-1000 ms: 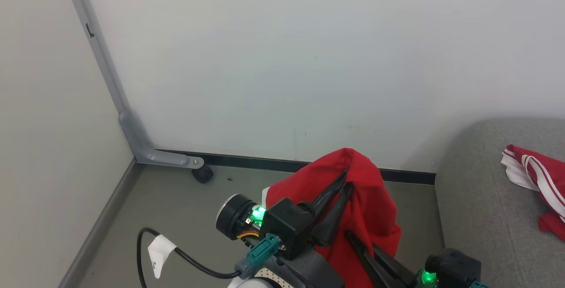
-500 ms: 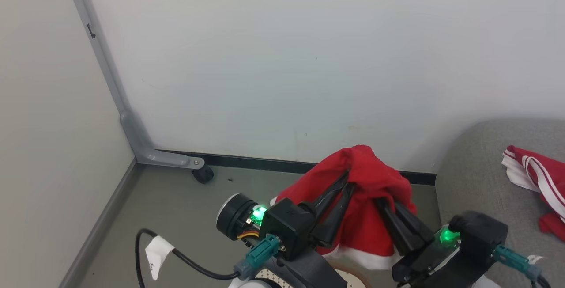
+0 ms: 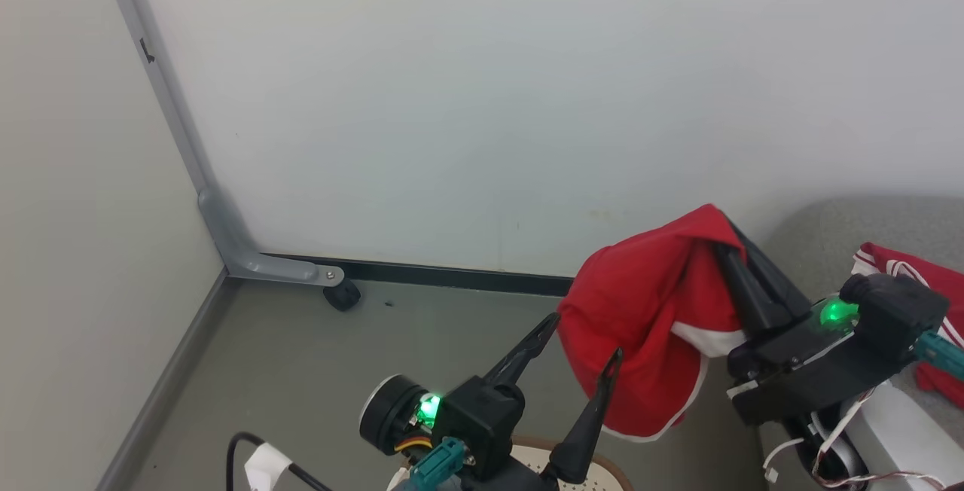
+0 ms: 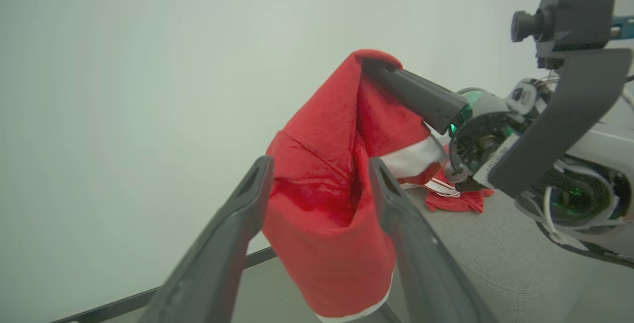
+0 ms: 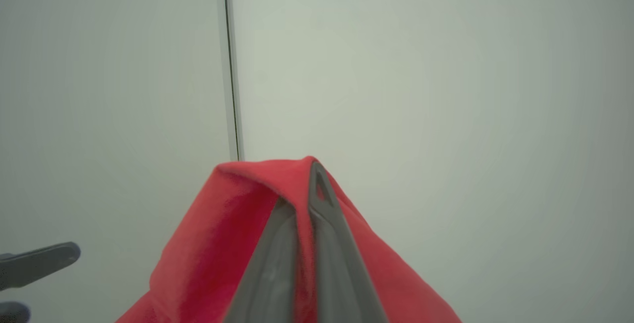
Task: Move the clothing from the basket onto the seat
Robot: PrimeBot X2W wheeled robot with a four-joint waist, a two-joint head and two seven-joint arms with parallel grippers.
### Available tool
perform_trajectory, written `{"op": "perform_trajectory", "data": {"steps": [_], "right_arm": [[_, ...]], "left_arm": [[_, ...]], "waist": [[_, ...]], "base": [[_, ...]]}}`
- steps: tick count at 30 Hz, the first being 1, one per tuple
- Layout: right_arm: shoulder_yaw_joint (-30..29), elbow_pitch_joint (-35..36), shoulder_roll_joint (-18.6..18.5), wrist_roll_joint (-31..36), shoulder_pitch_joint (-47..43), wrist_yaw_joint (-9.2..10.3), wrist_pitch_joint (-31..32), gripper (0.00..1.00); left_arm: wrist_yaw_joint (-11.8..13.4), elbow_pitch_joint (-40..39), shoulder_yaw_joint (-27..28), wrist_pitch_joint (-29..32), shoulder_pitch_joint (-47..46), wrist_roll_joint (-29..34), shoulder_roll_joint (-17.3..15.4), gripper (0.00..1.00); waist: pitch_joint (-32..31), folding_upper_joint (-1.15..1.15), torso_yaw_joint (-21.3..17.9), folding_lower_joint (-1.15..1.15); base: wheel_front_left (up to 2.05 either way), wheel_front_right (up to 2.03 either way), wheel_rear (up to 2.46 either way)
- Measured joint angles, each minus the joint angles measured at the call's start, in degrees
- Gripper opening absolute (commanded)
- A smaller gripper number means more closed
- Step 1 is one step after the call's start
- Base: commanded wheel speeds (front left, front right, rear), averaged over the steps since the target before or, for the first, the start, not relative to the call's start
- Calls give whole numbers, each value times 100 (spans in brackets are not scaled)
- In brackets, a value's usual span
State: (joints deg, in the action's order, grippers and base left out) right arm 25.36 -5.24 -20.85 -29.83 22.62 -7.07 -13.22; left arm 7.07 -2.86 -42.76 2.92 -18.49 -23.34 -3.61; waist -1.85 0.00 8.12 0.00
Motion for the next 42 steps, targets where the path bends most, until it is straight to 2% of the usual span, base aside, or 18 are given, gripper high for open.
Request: {"op": "perform_trajectory", "data": {"steps": [9, 14, 21, 32, 42], "right_arm": [[-423, -380, -348, -43, 242, 0, -47, 0], [-706, -633, -597, -57, 350, 0, -49, 0], [-1257, -810, -1055, -208, 521, 3, -56, 0], [-2413, -1289, -1935, -599, 849, 54, -103, 0], [-3082, -2074, -2539, -994, 1115, 49, -107, 0]], "left_arm": [[4, 37, 308, -59, 620, 337, -32, 100], [4, 145, 675, -154, 995, 656, -30, 100], [4, 188, 918, -235, 1543, 902, -14, 100], [5, 123, 896, -332, 1672, 1315, 14, 100], [4, -209, 546, -664, 1470, 1310, 14, 100]], "waist": [[59, 0, -173, 0], [123, 0, -264, 0], [289, 0, -348, 0], [795, 0, -435, 0], [1487, 1, -456, 0]], "base": [[0, 0, 0], [0, 0, 0], [0, 0, 0], [0, 0, 0], [0, 0, 0]]}}
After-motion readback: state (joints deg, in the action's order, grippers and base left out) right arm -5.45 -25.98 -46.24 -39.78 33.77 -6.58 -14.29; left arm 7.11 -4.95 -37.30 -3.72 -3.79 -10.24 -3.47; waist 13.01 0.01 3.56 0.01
